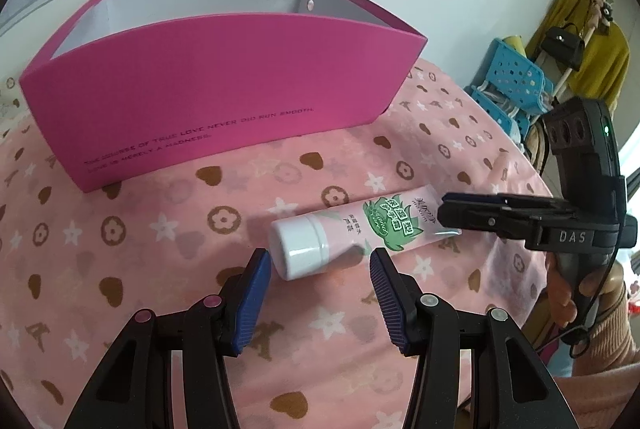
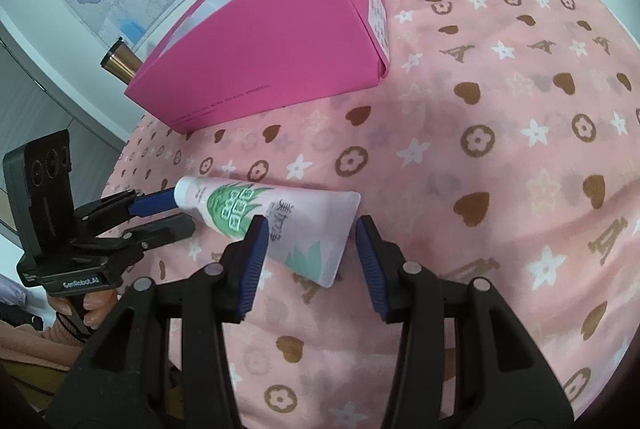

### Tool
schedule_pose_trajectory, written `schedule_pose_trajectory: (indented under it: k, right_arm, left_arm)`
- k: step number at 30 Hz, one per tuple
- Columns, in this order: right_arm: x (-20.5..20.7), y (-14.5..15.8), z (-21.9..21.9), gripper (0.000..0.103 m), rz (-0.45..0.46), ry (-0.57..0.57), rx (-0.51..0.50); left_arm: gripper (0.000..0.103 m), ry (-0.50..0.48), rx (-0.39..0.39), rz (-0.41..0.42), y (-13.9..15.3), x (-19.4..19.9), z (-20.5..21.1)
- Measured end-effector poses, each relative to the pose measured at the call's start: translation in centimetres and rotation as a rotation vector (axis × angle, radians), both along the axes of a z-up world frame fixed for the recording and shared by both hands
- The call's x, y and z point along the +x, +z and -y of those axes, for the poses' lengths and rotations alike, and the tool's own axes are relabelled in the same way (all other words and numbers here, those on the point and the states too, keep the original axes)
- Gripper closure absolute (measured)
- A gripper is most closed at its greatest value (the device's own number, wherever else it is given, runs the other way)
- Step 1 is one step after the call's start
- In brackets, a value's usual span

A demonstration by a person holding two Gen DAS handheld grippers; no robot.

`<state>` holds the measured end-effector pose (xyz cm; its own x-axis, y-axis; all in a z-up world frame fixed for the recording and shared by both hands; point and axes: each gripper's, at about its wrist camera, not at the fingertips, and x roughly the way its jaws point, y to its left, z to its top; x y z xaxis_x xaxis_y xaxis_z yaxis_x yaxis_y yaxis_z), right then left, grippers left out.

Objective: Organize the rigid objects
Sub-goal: 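Lower the right gripper around the pink-and-green tube's middle and close it, then lift the pink-and-green tube and carry it over the magenta box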

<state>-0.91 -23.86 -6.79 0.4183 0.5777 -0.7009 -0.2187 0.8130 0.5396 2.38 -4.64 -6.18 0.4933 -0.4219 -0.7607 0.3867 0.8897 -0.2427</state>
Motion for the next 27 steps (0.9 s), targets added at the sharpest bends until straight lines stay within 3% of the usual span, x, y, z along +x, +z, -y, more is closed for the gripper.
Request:
schedule_pose_trajectory:
  k: [5, 8, 27]
  right_arm:
    - [-0.5, 0.0, -0.3, 0.055, 0.013, 0.004, -0.006]
    - [-0.6, 0.0, -0.6, 0.055, 0.020, 0.007, -0.012]
    - [-0.6, 1.1, -1.1, 0.053, 0.044, 0.001, -0.022]
  left_arm:
    - [0.051, -0.001, -0.001, 0.028, 0.6, 0.0, -0.2]
    - [0.057, -0.006, -0.002, 0.030, 0.7, 0.0, 0.0]
    - [0.055, 0.012, 0.005, 0.058, 1.8, -0.5, 0.3]
